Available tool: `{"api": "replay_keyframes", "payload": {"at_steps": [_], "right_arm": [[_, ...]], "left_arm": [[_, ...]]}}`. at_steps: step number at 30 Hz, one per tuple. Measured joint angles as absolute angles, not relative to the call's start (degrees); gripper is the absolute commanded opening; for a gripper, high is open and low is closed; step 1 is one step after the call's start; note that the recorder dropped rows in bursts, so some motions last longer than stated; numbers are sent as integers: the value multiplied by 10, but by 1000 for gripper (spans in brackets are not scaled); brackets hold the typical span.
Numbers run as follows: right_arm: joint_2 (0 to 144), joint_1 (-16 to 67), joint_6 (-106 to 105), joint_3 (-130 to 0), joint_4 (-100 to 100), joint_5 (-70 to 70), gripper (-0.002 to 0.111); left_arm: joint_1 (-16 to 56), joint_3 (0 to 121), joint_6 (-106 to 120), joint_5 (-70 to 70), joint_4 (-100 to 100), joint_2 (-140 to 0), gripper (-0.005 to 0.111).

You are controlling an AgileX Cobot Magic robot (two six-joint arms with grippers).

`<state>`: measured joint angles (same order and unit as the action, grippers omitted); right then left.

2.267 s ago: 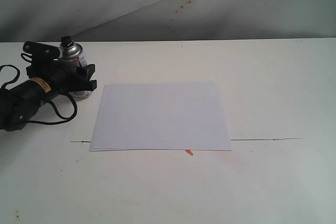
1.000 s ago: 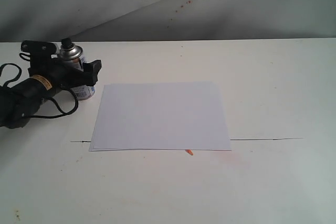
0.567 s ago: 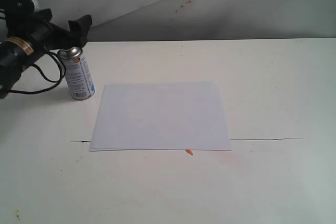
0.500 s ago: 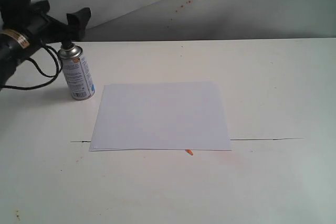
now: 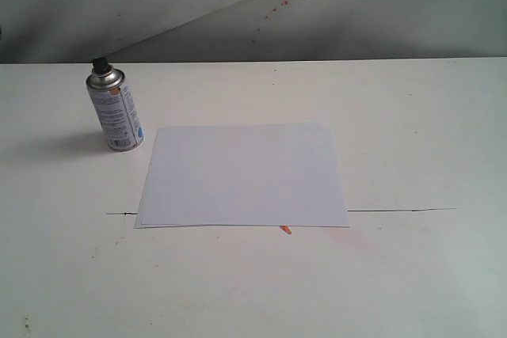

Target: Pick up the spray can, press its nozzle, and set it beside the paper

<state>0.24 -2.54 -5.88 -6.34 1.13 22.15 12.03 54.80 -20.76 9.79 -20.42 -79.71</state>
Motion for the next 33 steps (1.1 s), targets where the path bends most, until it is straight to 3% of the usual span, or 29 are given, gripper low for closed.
{"api": "replay_keyframes", "payload": {"at_steps": [9,15,23,33], "right_arm": [[2,-25,-59,-63,11,222,0],[2,-25,-59,-63,11,222,0],[2,-25,-59,-63,11,222,0],[2,-25,-59,-63,11,222,0]], "left_arm": [[120,517,-216,-131,-204,-630,0],[120,434,-219,-151,-173,-463,0],[120,423,-219,-161,-216,-265,0],[120,405,-219,-237,-239,-216,0]]}}
